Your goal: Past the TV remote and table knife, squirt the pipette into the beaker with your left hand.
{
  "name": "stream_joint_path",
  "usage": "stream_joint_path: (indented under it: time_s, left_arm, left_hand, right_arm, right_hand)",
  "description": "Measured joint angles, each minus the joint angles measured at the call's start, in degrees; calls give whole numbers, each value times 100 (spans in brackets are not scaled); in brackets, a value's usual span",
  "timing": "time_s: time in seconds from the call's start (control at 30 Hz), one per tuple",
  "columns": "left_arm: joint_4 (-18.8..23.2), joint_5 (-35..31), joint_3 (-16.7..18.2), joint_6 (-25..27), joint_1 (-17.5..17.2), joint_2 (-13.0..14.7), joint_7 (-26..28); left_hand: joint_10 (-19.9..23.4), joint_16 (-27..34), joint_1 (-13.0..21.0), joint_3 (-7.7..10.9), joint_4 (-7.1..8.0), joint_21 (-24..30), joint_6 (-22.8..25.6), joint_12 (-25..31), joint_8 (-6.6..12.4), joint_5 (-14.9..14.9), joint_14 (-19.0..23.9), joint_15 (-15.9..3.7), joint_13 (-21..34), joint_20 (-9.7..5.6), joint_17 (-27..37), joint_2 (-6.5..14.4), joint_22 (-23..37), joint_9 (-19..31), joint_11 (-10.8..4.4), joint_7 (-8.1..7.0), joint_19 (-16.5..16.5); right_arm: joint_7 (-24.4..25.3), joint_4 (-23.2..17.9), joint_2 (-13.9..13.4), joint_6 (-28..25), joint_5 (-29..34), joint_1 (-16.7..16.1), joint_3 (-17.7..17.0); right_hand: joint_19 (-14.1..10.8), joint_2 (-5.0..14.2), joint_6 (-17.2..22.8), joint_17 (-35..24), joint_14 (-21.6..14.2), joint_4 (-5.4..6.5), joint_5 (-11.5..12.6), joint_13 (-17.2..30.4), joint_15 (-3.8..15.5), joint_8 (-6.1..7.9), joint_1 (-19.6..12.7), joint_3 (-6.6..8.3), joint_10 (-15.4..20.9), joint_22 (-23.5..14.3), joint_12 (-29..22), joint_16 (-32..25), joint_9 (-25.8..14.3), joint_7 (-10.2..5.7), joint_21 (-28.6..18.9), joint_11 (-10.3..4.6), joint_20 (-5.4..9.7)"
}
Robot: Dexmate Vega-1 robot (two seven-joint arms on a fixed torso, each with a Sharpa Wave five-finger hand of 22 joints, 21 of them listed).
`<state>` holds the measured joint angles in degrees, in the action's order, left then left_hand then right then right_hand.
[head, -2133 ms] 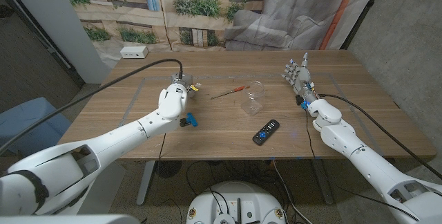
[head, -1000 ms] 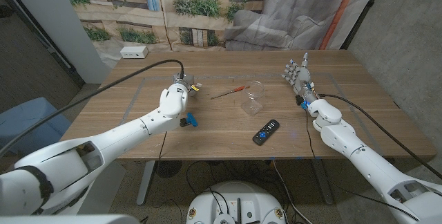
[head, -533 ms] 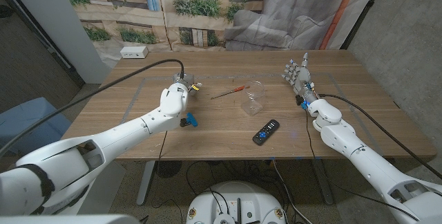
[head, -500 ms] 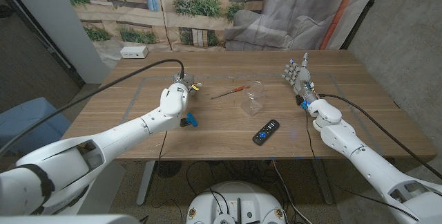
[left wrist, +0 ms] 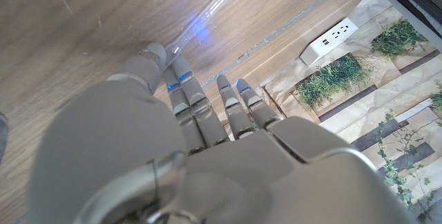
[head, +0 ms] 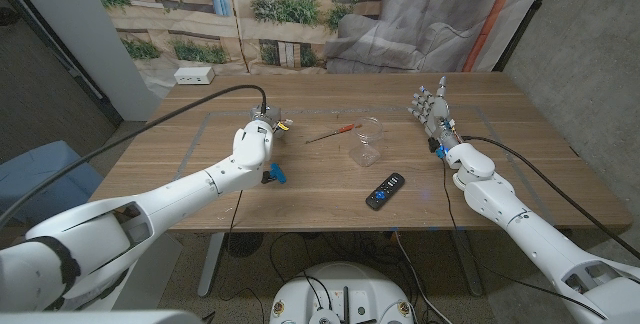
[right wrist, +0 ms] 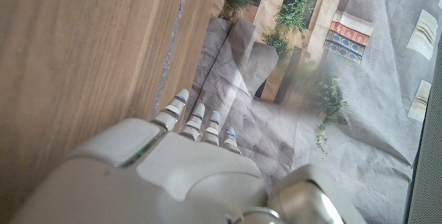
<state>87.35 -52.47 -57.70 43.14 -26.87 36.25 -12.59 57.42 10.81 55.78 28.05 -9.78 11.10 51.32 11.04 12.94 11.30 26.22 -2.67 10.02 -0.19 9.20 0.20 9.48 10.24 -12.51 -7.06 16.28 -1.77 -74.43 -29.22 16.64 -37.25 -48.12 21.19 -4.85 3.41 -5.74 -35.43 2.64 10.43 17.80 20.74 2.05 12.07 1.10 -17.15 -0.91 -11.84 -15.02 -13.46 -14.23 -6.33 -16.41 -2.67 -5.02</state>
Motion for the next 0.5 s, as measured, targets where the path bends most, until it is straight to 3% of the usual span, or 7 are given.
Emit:
stream_joint_path:
  time_s: [0.5]
  left_arm:
    - [-34,75,-35,77,15,-37,109]
  left_hand:
    - [298,0,-30,-85,5,0,390,44,13,-29,133,-10,-1,-103,0,91,-16,2,-9,21,102]
  right_arm:
    - [0,0,-1,0,0,1,0]
  right_hand:
    - [0,0,0,0,0,0,0,0,0,0,0,0,0,0,0,0,0,0,0,0,0]
